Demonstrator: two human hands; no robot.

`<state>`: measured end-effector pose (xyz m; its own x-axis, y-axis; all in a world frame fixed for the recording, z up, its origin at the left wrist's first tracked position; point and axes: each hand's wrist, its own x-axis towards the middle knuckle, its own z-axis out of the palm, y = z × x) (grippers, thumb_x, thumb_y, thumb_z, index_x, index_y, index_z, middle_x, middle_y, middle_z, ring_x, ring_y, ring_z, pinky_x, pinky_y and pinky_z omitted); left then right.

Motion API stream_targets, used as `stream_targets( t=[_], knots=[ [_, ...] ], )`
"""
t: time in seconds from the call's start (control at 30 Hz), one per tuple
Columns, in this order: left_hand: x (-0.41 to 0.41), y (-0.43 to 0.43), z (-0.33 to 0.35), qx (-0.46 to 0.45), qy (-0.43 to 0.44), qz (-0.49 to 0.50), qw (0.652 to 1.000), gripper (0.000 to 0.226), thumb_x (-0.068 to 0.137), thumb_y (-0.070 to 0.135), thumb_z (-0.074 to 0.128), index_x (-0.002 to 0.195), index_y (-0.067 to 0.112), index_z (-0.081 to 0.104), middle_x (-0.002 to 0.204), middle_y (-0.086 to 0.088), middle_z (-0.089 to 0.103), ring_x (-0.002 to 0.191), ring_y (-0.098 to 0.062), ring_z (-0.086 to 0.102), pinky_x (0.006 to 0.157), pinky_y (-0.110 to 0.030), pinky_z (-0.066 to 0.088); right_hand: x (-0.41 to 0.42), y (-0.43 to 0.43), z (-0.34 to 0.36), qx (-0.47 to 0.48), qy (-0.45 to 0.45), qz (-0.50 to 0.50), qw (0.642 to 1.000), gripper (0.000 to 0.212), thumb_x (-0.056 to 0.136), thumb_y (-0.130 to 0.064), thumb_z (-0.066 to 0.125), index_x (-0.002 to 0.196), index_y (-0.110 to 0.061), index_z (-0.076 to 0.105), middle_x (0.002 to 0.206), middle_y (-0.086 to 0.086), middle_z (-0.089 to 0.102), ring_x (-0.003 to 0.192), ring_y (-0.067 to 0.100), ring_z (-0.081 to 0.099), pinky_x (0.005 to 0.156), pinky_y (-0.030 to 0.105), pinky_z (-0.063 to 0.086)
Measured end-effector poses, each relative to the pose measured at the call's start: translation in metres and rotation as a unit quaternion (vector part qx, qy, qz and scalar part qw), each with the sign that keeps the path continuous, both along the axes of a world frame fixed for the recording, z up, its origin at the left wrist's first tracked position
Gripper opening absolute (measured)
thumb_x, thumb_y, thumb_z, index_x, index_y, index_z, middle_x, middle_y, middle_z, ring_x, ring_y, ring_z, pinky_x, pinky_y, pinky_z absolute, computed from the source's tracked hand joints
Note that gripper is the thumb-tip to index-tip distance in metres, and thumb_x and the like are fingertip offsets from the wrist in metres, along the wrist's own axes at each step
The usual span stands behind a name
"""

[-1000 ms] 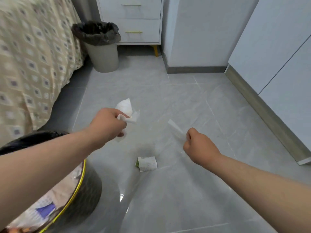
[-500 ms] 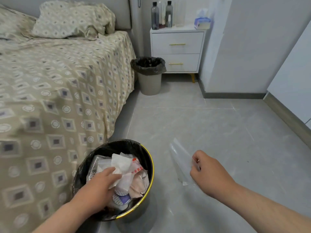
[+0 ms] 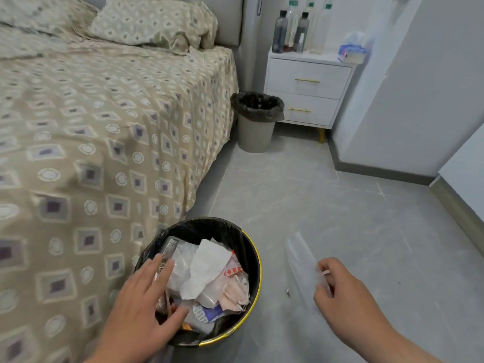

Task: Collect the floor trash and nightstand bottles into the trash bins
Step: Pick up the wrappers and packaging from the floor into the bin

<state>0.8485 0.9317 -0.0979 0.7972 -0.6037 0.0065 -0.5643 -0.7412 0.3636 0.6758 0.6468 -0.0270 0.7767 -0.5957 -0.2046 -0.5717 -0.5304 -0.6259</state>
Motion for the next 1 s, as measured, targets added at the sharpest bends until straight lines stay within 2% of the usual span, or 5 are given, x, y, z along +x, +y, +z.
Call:
stream_targets(
  t=[0.13,0.27,0.47,0.63,1.0],
  knots=[
    [-0.012,0.005,-0.024,-0.030,0.019,0.062,0.997,0.110,0.067,0.082,0.039,0.148,0.028,-0.011,0.156,0.006,-0.021,0.140,-0.007,-0.028,0.115,-0.027,0.004,0.031,0.037,0.016,-0.096,-0.031,0.119,0.988,0.041,0.088,-0.021,0.047,0.122,-0.044,0.040,0.104,-0.016,0.063,0.089,0.008,0.059,0.075,0.024,0.046],
    [-0.010,0.004,-0.016,-0.028,0.027,0.071,0.997,0.123,0.059,0.085,0.041,0.136,0.028,-0.035,0.143,0.010,-0.044,0.128,-0.001,-0.045,0.112,-0.025,-0.013,0.089,0.080,-0.004,-0.170,-0.074,0.262,0.947,0.058,0.087,-0.017,0.042,0.140,-0.039,0.033,0.123,-0.012,0.054,0.110,0.015,0.049,0.088,0.026,0.040],
    [0.001,0.013,-0.027,0.029,0.059,0.046,0.997,0.148,0.037,0.095,0.044,0.150,0.007,0.005,0.153,-0.016,0.023,0.145,-0.014,-0.007,0.111,-0.020,-0.005,0.142,0.114,-0.067,-0.186,0.149,0.459,0.856,0.037,0.088,-0.035,0.037,0.118,-0.016,0.050,0.118,0.014,0.051,0.110,0.036,0.048,0.092,0.044,0.042],
    [0.002,0.012,-0.029,0.048,0.052,0.032,0.997,0.145,0.038,0.096,0.042,0.148,0.006,0.016,0.152,-0.016,0.024,0.143,-0.020,0.003,0.111,-0.026,0.002,0.149,0.121,-0.098,-0.121,0.248,0.513,0.813,0.032,0.096,-0.025,0.037,0.120,-0.009,0.050,0.124,0.018,0.049,0.114,0.038,0.049,0.095,0.045,0.042],
    [0.014,-0.031,0.035,-0.043,-0.105,-0.141,0.984,0.078,0.081,0.078,0.024,0.147,0.036,0.020,0.159,0.013,-0.004,0.145,-0.003,-0.004,0.115,-0.020,0.000,0.068,0.030,-0.001,-0.129,0.014,0.353,0.927,0.035,0.093,-0.020,0.042,0.124,-0.015,0.057,0.126,0.012,0.055,0.119,0.030,0.049,0.100,0.042,0.042]
  ],
)
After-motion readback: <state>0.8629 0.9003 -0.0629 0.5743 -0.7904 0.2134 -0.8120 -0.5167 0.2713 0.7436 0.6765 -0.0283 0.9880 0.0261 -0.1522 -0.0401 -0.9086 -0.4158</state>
